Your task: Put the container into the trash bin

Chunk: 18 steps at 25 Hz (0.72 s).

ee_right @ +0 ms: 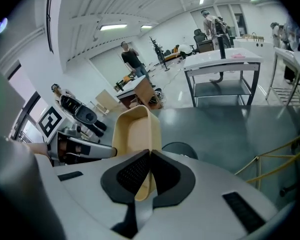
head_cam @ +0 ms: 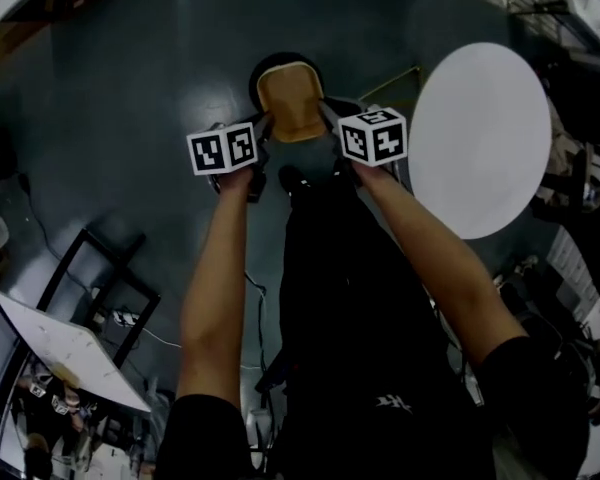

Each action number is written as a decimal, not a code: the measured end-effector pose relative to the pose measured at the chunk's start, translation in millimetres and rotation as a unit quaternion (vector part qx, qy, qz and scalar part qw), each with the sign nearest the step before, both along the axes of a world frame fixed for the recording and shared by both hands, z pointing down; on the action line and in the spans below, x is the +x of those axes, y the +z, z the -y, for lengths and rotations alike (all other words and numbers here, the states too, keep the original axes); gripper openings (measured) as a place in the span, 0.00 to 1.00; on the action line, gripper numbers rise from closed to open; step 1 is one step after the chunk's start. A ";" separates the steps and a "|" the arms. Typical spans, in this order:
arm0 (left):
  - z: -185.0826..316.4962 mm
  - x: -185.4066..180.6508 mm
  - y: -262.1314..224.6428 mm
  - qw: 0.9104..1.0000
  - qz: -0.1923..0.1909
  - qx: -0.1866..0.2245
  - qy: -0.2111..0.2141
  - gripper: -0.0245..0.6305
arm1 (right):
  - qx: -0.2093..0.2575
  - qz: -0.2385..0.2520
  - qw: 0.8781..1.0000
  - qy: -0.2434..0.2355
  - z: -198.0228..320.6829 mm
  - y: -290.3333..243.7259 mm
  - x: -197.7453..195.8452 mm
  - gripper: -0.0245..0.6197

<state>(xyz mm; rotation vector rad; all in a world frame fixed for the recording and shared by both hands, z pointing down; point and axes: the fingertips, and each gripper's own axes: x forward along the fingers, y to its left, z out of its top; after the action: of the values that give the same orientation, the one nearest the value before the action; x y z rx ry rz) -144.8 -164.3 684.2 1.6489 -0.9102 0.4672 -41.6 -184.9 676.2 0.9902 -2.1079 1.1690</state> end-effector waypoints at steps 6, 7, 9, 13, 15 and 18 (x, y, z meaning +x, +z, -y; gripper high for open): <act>-16.8 -8.0 58.2 1.000 0.005 -0.008 0.002 0.06 | -0.010 -0.017 1.000 0.017 -16.5 63.2 -6.4 0.10; -18.3 -9.7 67.5 1.000 0.007 -0.009 0.004 0.06 | -0.010 -0.018 1.000 0.018 -17.6 72.3 -8.2 0.10; -22.9 -15.9 85.1 1.000 0.012 -0.011 0.005 0.06 | -0.012 -0.020 0.999 0.022 -22.0 90.4 -13.9 0.10; -35.2 -38.0 115.0 1.000 0.015 -0.010 -0.003 0.06 | -0.018 -0.022 0.999 0.034 -36.1 126.1 -35.2 0.10; -37.6 -44.7 126.6 1.000 0.014 -0.006 -0.002 0.06 | -0.017 -0.026 0.999 0.041 -39.2 140.2 -41.4 0.10; -39.1 -49.9 142.6 1.000 0.013 -0.004 -0.006 0.06 | -0.014 -0.032 0.998 0.043 -40.6 158.0 -46.9 0.10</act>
<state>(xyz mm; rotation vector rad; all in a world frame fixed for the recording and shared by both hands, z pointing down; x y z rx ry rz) -194.8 -125.2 826.8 1.6319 -0.9356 0.4836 -88.4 -144.4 834.2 1.1000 -2.0111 1.1889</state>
